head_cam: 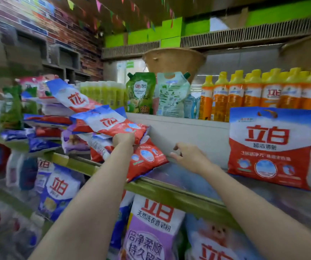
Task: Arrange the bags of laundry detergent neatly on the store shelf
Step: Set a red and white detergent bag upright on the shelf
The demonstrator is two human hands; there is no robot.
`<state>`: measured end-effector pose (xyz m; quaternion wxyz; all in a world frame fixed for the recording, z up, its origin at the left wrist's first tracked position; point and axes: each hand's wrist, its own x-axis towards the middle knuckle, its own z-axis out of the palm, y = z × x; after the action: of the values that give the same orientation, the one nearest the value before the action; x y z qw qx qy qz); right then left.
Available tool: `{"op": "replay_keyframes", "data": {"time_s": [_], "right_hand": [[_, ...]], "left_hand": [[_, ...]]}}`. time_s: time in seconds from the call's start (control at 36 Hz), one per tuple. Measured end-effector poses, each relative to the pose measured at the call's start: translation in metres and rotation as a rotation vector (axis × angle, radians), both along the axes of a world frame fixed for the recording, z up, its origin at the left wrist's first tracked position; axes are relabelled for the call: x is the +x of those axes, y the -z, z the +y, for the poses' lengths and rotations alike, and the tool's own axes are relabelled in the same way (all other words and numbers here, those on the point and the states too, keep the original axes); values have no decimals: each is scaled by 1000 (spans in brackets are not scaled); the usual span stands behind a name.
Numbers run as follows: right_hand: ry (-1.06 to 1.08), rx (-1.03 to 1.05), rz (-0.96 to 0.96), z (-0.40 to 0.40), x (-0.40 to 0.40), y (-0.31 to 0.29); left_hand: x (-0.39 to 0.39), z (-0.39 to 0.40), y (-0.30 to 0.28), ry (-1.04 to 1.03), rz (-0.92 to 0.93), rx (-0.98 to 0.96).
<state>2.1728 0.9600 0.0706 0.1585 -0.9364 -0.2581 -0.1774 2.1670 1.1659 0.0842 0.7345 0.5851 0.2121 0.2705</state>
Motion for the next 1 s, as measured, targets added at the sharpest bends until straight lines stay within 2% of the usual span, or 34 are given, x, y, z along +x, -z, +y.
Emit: {"op": "replay_keyframes", "data": {"time_s": [0.11,0.17,0.25,0.39,0.44,0.53,0.61,0.67,0.78,1.0], "right_hand": [[0,-8,19,-16,-3,-5],[18,19,27,-25,-1,-12],[69,102,62,-40,6,-22],[65,375,181,-63,17,-26],[30,540,308,-74,19,-27],[-54,776,647,-96,14,-29],[-75,772,852,-125,6,-22],[-24,771,870,-147,4,-13],[-43,992,864,-190,1,-6],[-145,1322,603,-246,-4,-13]], "left_hand": [[20,14,14,-171,-122,67],[28,19,24,-172,-125,133],[1,6,19,-64,-209,136],[-38,-26,12,263,-317,203],[-40,-30,16,398,-306,221],[-39,-51,21,566,-275,264],[-34,-83,22,707,-283,251],[-28,-101,18,789,-307,254],[-14,-133,10,826,-345,275],[6,-219,1,815,-371,317]]}}
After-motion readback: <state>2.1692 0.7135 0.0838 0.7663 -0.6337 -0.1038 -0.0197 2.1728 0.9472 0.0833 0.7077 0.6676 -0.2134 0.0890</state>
